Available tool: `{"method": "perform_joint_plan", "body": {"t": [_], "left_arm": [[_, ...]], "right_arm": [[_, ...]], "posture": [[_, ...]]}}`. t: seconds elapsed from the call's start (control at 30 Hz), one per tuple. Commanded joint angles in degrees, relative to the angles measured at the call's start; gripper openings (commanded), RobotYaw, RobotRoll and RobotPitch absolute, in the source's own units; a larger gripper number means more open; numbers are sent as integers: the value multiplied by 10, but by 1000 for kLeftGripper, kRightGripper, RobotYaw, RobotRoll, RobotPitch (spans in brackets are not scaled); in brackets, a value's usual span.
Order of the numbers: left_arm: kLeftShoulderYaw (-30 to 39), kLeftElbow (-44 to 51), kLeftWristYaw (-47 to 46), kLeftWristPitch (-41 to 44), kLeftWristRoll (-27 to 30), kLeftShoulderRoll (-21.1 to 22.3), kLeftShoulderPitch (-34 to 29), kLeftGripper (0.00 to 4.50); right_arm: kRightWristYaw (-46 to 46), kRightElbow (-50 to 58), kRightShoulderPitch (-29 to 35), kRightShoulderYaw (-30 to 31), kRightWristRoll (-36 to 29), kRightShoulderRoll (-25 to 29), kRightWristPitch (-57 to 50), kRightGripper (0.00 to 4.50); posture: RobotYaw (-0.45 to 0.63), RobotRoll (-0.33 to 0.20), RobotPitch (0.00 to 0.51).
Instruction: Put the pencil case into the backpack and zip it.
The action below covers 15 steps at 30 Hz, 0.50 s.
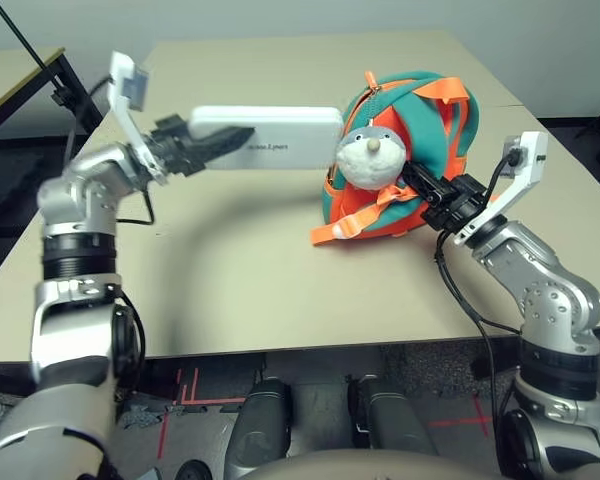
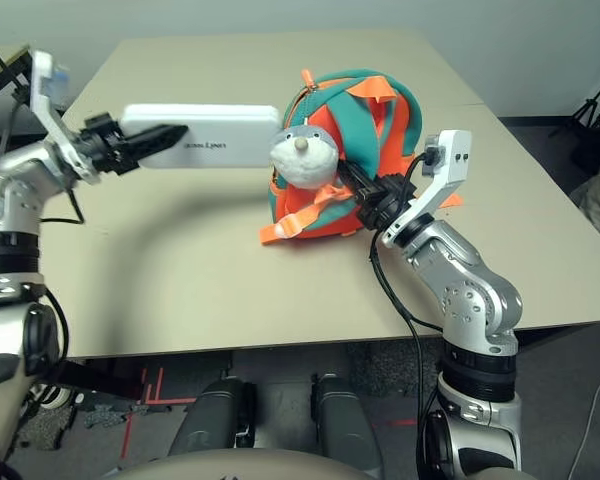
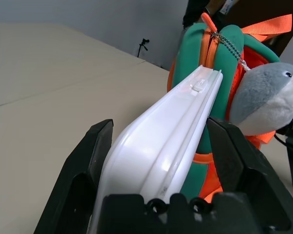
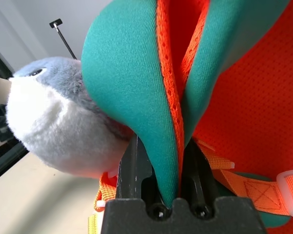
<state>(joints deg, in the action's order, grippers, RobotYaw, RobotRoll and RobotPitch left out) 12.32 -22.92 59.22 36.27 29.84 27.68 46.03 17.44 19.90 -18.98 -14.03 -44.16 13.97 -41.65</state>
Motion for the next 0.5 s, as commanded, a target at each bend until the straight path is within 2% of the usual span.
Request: {"method": "perform_joint_plan", "body": {"t": [0.03,0.27,0.5], "left_arm": [[-8,11,-26,-13,7,-32,9,3429],[-20,0,-101,-28,-15,-97,24,3429],[-71,81,-118,29,8,-140,31,3429]], "right_arm": [[2,4,-3,5,-4,2,7,140],[-3,18,13,-2,-4,12,7,140],[-7,20,19,2,3,13,12,140]], "posture": [[74,0,76],[44,0,76],[38,0,71]]}}
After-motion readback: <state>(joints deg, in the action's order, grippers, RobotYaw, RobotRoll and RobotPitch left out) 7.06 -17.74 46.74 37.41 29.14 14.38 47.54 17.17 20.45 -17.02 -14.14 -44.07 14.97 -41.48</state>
